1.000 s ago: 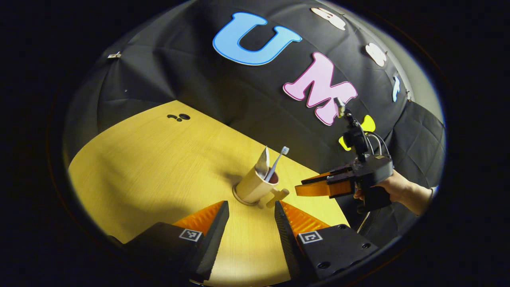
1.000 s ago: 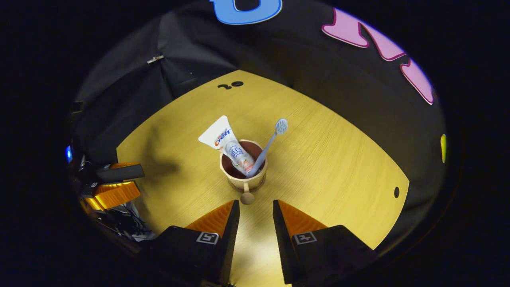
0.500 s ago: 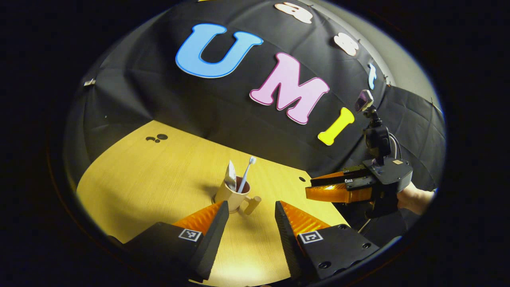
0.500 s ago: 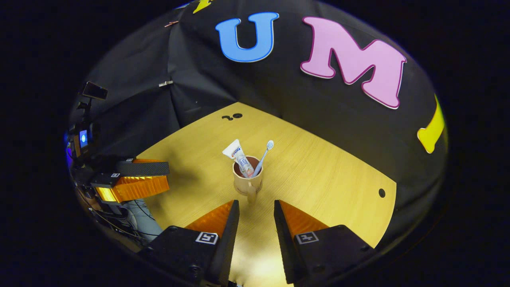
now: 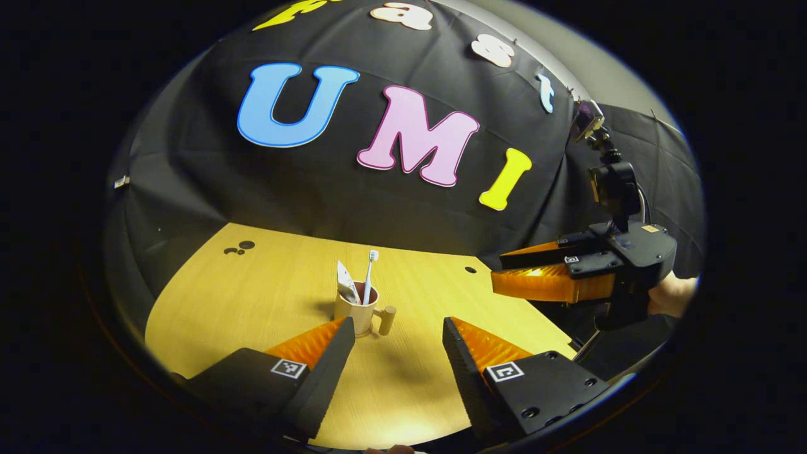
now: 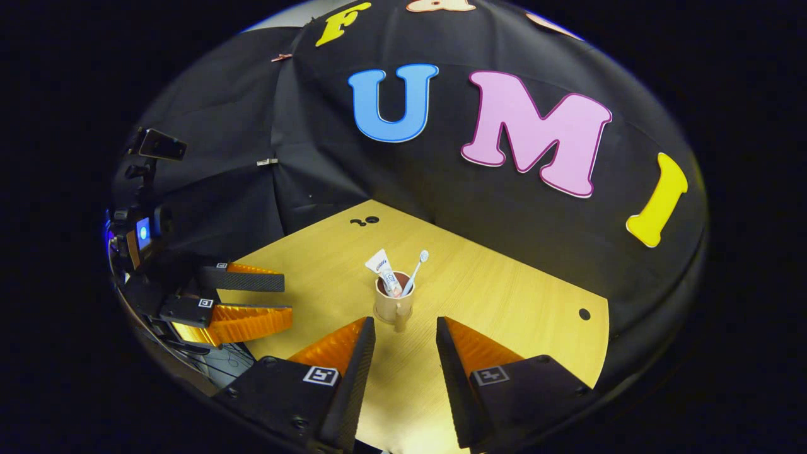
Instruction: Put the toothbrush and toothpaste on the desktop into the cup, then pick up the cup and place it on the coaster on the desktop.
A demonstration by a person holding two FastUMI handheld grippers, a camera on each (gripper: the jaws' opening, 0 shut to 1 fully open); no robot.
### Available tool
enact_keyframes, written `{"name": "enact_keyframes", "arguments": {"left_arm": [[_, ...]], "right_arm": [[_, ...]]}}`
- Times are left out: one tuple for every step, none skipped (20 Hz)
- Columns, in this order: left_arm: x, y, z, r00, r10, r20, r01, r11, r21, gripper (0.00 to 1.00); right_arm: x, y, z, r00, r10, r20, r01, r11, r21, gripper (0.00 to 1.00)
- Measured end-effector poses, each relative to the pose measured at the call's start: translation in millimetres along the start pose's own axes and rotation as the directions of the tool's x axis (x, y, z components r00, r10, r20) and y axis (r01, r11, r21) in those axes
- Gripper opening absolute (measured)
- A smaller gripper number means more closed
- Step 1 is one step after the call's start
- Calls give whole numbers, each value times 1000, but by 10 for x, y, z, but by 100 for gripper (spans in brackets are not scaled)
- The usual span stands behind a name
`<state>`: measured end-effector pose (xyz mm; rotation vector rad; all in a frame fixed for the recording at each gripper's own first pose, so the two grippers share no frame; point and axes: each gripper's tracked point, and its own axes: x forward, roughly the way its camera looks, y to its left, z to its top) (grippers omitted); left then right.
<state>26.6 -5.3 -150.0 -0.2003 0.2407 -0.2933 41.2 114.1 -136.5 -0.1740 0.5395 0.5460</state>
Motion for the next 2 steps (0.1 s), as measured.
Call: {"name": "enact_keyframes", "arguments": {"left_arm": [[-26,-19,9,1000,-5,4,5,1000,10,89],[-47,-34,23,1000,-9,7,9,1000,18,90]], "right_arm": [[-41,31,10,1000,-4,12,4,1000,4,60],[-84,69,20,1000,-6,22,5,1000,14,64]]}}
